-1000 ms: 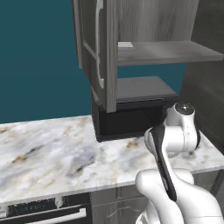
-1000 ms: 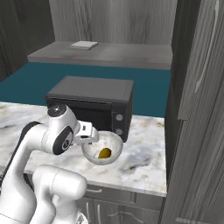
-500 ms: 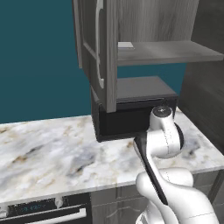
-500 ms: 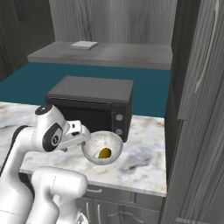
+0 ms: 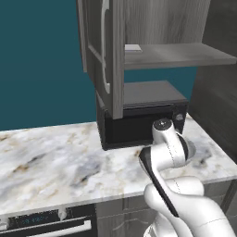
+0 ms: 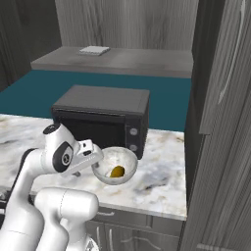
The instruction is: Pick the lemon from the cabinet and place it in the bowl. Then pick the bowl and place it in the sink. Then turn on the sink facuet.
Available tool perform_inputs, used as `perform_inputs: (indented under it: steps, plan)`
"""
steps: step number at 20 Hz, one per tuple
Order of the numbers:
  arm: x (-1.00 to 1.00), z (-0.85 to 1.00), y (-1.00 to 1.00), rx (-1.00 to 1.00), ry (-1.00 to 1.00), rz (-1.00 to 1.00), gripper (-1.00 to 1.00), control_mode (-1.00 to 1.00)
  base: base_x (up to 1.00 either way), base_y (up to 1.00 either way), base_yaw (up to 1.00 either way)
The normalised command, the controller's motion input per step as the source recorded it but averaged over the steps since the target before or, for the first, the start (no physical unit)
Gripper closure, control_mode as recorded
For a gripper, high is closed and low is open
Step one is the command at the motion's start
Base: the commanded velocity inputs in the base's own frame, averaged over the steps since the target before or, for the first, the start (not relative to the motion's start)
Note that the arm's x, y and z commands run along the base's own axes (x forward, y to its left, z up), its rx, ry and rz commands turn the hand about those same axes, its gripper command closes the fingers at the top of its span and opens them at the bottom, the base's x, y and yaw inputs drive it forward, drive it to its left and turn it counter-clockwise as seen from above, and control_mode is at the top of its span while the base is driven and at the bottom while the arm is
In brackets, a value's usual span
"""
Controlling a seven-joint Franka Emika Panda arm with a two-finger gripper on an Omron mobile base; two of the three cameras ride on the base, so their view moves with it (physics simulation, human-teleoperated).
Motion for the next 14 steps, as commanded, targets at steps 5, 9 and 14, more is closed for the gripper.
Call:
perform_inputs:
  steps: [5,9,14]
  plan:
    - [0.3,-0.26,-0.15,-0.04,0.0,0.0,-1.0,-1.0,0.0,0.0,0.0]
    - [0.13,-0.37,-0.2,-0.02,0.0,0.01,-1.0,-1.0,0.0,0.0,0.0]
    - [0.06,-0.54,-0.14,-0.02,0.02,0.02,-1.0,-1.0,0.0,0.0,0.0]
